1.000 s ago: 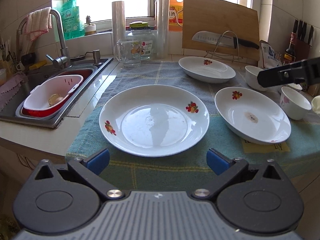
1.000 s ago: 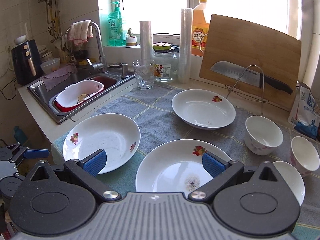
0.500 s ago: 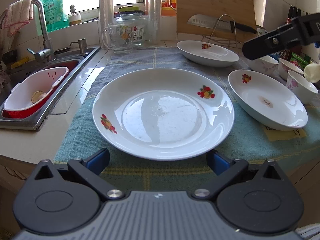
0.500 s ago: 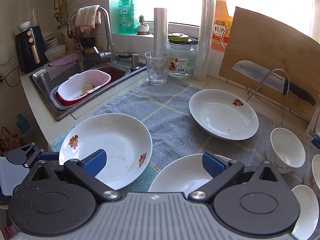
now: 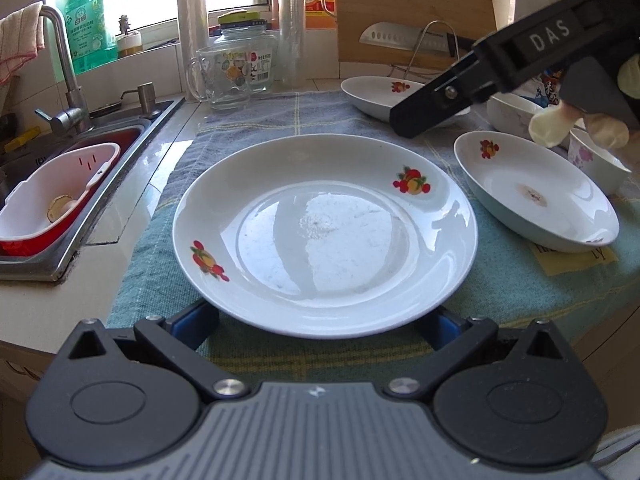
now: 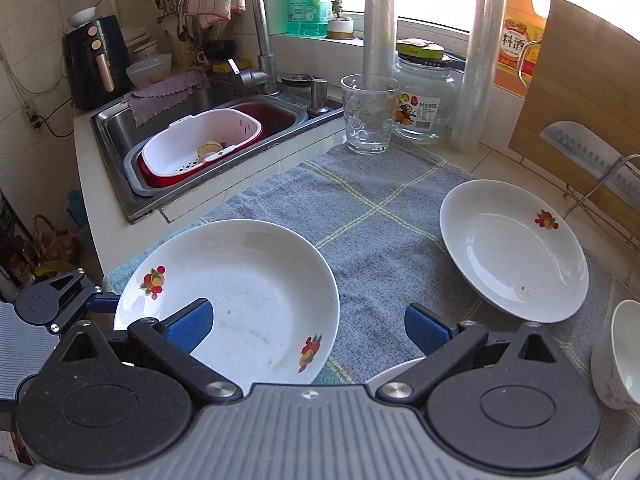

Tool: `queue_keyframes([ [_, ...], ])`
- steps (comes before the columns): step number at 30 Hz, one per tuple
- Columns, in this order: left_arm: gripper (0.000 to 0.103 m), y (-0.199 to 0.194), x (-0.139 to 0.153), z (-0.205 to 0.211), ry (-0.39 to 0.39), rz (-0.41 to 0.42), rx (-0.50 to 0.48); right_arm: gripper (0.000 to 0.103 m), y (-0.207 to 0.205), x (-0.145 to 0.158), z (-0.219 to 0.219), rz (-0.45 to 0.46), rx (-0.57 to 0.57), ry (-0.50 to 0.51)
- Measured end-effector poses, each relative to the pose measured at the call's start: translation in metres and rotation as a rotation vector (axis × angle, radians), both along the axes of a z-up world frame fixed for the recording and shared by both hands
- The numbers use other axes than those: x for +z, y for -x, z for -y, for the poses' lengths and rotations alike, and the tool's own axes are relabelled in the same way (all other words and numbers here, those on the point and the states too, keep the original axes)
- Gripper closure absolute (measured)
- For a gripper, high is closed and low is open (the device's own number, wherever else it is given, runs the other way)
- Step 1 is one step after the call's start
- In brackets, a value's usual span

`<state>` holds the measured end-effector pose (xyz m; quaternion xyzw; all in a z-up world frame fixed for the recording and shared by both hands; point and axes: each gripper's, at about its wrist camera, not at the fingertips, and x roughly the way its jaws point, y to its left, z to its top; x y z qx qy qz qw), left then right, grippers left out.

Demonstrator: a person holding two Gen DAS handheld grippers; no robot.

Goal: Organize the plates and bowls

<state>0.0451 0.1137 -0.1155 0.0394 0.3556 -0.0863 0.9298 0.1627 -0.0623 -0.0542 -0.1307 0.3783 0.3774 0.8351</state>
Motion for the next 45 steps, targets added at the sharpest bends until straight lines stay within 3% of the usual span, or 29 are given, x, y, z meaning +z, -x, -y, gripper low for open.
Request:
queue_keyframes([
  [15, 0.001, -0.004, 0.001, -0.005, -0.001, -0.002, -0.079, 0.000, -0.062, -0.024, -0.044, -0.191, 0.241, -0.003],
  [17, 0.001, -0.004, 0.002, -0.006, -0.001, -0.004, -0.086, 0.004, -0.068, -0.028, -0.048, -0.211, 0.257, 0.008],
  [25, 0.001, -0.008, 0.004, -0.007, -0.002, -0.019, -0.097, 0.023, -0.092, -0.042, -0.049, -0.333, 0.267, -0.022],
  [36, 0.001, -0.015, 0.005, -0.008, -0.008, -0.047, -0.111, 0.024, -0.104, -0.042, -0.047, -0.431, 0.279, -0.094],
  [45, 0.002, -0.023, 0.010, -0.011, -0.013, -0.060, -0.124, 0.024, -0.109, -0.033, -0.048, -0.425, 0.271, -0.103],
])
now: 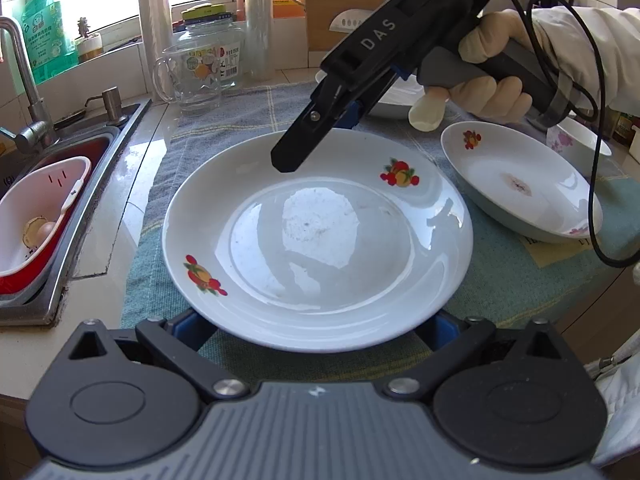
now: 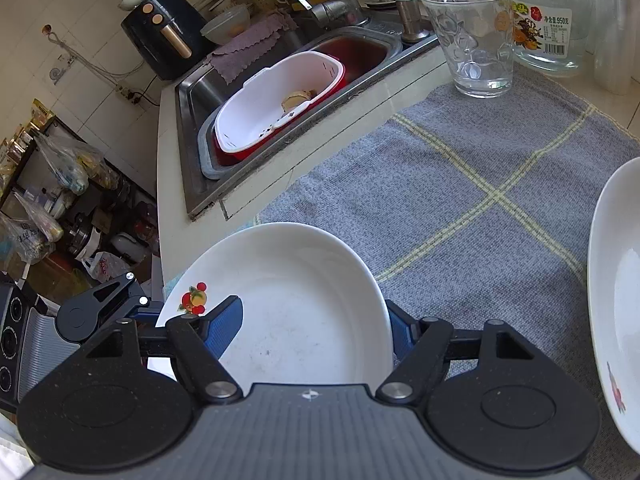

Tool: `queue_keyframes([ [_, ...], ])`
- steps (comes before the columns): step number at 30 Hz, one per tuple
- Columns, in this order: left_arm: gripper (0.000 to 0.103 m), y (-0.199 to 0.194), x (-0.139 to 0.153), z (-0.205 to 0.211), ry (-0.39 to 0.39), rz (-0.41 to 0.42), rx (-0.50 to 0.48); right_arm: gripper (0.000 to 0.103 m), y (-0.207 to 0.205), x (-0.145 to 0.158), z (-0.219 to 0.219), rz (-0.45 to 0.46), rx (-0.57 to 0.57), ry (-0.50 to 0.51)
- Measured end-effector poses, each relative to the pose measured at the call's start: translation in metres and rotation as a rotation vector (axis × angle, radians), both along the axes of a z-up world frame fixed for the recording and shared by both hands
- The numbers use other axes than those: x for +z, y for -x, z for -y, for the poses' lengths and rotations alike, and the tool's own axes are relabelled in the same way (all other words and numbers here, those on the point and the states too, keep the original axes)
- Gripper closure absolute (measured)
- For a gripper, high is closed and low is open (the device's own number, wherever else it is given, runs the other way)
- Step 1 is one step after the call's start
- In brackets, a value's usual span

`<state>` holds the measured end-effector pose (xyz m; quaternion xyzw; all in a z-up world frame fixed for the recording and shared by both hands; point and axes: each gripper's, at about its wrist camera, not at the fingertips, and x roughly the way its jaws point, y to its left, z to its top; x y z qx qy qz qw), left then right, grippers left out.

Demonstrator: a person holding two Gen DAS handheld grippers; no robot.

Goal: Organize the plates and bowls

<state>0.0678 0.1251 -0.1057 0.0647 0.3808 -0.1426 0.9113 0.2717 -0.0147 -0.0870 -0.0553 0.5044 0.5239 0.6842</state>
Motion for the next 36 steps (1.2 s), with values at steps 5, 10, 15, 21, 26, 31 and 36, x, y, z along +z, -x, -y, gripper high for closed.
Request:
queue_keyframes([
  [5, 0.002, -0.013, 0.006, -0.007, -0.003, 0.001, -0.020, 0.024, -0.010, 0.008, -0.001, 0.012, -0.022, -0.008],
  [10, 0.002, -0.033, 0.012, -0.015, -0.002, 0.007, -0.052, 0.024, -0.025, 0.016, -0.001, 0.030, -0.062, -0.018],
  [15, 0.002, -0.057, 0.015, -0.023, 0.001, 0.021, -0.092, 0.023, -0.041, 0.023, -0.003, 0.057, -0.106, -0.016],
  [21, 0.002, -0.086, 0.013, -0.034, 0.004, 0.024, -0.139, 0.023, -0.063, 0.025, -0.008, 0.072, -0.156, -0.011],
  [26, 0.002, -0.104, 0.009, -0.041, 0.006, 0.017, -0.162, 0.023, -0.079, 0.018, -0.013, 0.068, -0.185, 0.002],
  [31, 0.002, -0.116, 0.003, -0.046, -0.001, 0.011, -0.176, 0.023, -0.088, 0.010, -0.019, 0.063, -0.201, 0.011],
  [36, 0.002, -0.123, -0.002, -0.049, -0.001, 0.004, -0.177, 0.023, -0.096, 0.003, -0.024, 0.059, -0.210, 0.015],
])
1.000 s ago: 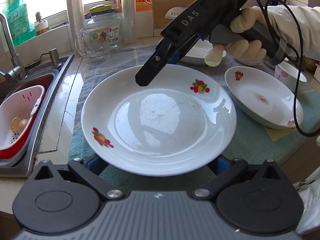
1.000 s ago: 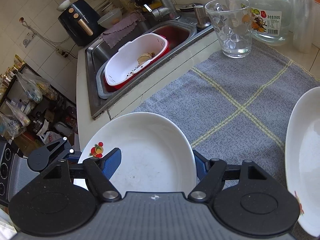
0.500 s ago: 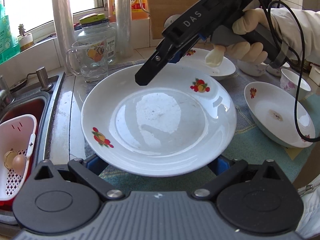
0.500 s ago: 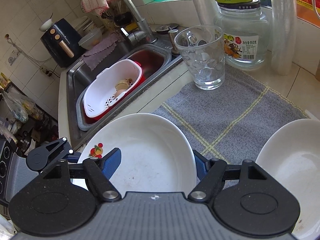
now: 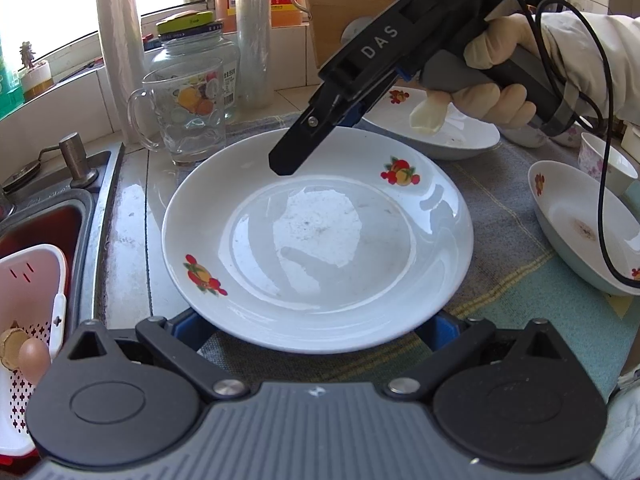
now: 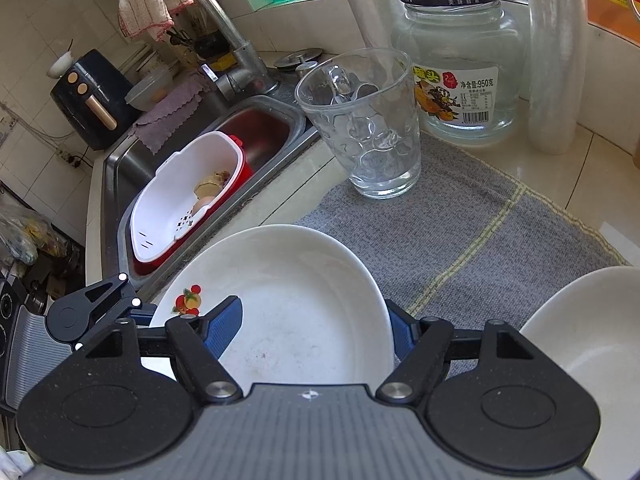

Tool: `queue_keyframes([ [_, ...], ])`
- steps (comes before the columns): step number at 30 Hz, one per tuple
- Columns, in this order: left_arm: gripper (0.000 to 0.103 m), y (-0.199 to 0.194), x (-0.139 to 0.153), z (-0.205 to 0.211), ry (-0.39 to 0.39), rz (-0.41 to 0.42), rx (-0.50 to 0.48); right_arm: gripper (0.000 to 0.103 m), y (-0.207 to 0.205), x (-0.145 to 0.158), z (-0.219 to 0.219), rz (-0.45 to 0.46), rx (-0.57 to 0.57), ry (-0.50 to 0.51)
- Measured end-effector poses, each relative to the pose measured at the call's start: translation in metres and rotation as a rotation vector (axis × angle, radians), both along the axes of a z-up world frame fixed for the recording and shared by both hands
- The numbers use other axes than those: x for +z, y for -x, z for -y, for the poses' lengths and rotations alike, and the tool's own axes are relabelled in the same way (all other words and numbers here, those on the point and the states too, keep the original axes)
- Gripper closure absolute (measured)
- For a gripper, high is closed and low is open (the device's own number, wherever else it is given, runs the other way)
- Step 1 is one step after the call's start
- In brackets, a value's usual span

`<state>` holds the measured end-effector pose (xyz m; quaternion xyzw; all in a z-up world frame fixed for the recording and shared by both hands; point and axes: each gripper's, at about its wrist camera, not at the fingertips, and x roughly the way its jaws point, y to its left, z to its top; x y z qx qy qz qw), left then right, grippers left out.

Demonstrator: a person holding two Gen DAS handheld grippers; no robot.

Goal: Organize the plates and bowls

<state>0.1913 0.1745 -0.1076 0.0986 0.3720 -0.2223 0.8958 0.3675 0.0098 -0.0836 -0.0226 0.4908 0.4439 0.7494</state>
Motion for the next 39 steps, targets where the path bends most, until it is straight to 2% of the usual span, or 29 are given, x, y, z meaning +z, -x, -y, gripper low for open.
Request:
queue_keyframes([
  [7, 0.002, -0.006, -0.004, -0.006, 0.010, -0.015, 0.006, 0.023, -0.006, -0.010, -0.005, -0.011, -0.012, 0.007],
  [9, 0.002, -0.007, -0.005, -0.007, 0.011, -0.014, 0.005, 0.020, -0.005, -0.013, -0.006, -0.018, -0.014, 0.006],
  [11, 0.002, -0.006, -0.005, -0.005, 0.001, -0.007, 0.001, 0.013, -0.003, -0.013, -0.009, -0.015, -0.008, 0.004],
  [17, 0.001, -0.002, -0.006, -0.005, 0.004, -0.006, -0.005, 0.006, 0.003, -0.011, -0.014, 0.010, -0.004, 0.026],
  [21, 0.001, -0.001, -0.005, -0.007, 0.013, -0.011, 0.012, 0.000, 0.008, -0.003, -0.012, 0.044, -0.018, 0.036],
  [28, 0.001, 0.011, 0.004, -0.008, 0.042, -0.002, 0.053, 0.000, 0.022, 0.013, -0.004, 0.117, -0.038, 0.054],
  [39, 0.001, 0.042, 0.022, 0.009, 0.040, 0.035, 0.116, 0.000, 0.079, 0.043, 0.019, 0.241, -0.029, 0.028],
])
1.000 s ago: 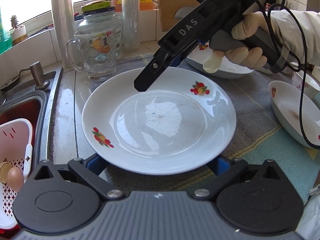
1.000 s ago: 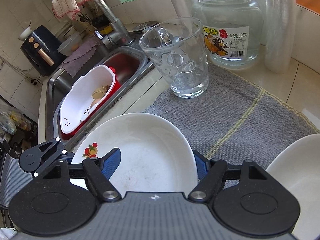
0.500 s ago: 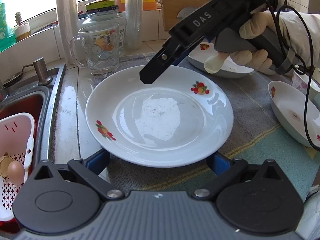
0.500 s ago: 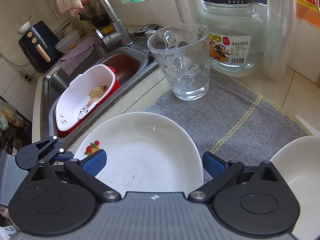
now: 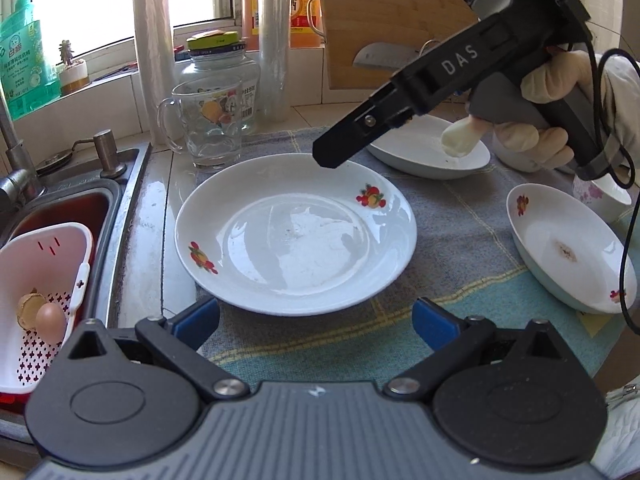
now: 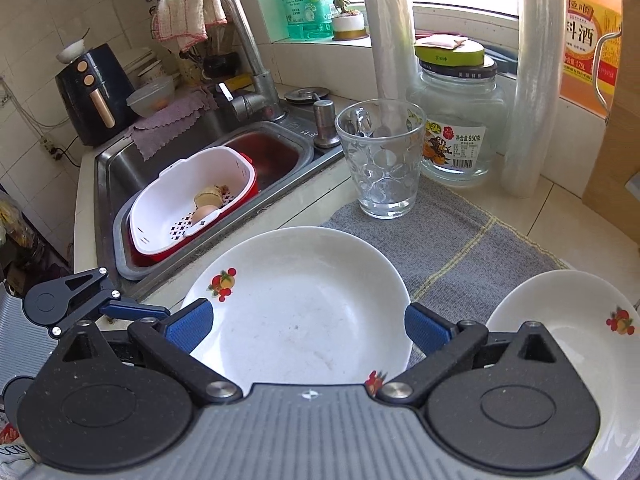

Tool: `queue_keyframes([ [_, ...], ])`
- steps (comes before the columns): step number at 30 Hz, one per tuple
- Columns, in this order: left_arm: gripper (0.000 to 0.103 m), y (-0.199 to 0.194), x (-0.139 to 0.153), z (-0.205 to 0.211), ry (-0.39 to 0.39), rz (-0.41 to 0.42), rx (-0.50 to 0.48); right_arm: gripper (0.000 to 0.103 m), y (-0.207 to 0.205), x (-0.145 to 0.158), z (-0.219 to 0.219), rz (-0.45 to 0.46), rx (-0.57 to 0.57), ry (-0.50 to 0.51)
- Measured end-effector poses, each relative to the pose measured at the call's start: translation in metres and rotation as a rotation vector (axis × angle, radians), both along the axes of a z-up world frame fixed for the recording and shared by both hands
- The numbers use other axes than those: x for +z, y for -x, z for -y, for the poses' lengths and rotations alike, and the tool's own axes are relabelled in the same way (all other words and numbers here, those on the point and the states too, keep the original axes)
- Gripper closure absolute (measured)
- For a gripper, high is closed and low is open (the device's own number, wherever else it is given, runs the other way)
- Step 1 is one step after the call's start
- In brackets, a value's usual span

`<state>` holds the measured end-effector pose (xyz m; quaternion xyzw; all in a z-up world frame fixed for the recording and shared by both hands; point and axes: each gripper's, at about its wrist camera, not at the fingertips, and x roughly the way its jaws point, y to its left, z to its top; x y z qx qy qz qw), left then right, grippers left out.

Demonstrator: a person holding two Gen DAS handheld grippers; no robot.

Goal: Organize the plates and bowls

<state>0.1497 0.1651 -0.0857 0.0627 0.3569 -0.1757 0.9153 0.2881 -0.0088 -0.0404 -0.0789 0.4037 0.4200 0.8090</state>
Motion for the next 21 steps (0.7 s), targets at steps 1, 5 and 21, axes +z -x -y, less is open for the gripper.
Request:
queue_keyframes([
  [1, 0.001, 0.003, 0.001, 0.003, 0.000, -0.001, 0.007, 0.000, 0.007, 0.002, 0.004, 0.009, 0.000, -0.002],
  [5, 0.001, 0.013, 0.007, 0.017, 0.000, 0.012, 0.032, 0.000, 0.032, 0.006, 0.024, 0.050, -0.006, 0.003],
  [21, 0.001, 0.043, 0.016, 0.070, 0.008, -0.037, 0.056, 0.000, 0.116, 0.012, 0.105, 0.135, -0.107, -0.006],
])
